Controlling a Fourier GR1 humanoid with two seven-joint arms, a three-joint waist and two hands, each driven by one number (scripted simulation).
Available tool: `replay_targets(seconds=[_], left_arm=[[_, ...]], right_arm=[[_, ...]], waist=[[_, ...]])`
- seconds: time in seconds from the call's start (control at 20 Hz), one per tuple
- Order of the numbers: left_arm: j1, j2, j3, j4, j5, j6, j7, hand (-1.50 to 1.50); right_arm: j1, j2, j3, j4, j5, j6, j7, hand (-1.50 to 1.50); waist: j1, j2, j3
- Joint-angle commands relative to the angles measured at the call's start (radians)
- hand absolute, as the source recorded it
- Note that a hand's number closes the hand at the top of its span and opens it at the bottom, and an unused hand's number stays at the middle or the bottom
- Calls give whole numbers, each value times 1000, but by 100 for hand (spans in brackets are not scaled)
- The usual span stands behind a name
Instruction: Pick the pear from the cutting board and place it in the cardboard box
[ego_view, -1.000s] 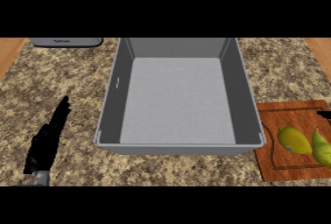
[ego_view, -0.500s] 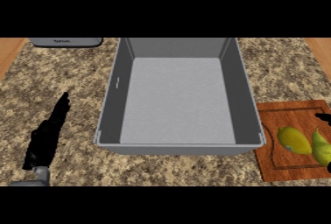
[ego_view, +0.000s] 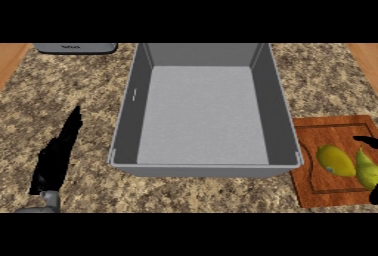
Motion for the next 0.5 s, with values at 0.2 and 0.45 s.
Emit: replay_targets(seconds=[0.2,0.45], left_arm=[[-4,7,20,-41,-24,-16,37,0],[5,-34,-4,-39,-44,-2,28,0]], right_arm=[[11,16,7,80,91,-98,-159,150],[-43,-11,21,104,203,-225,-184,150]], waist=[[4,4,5],[8,4,5]])
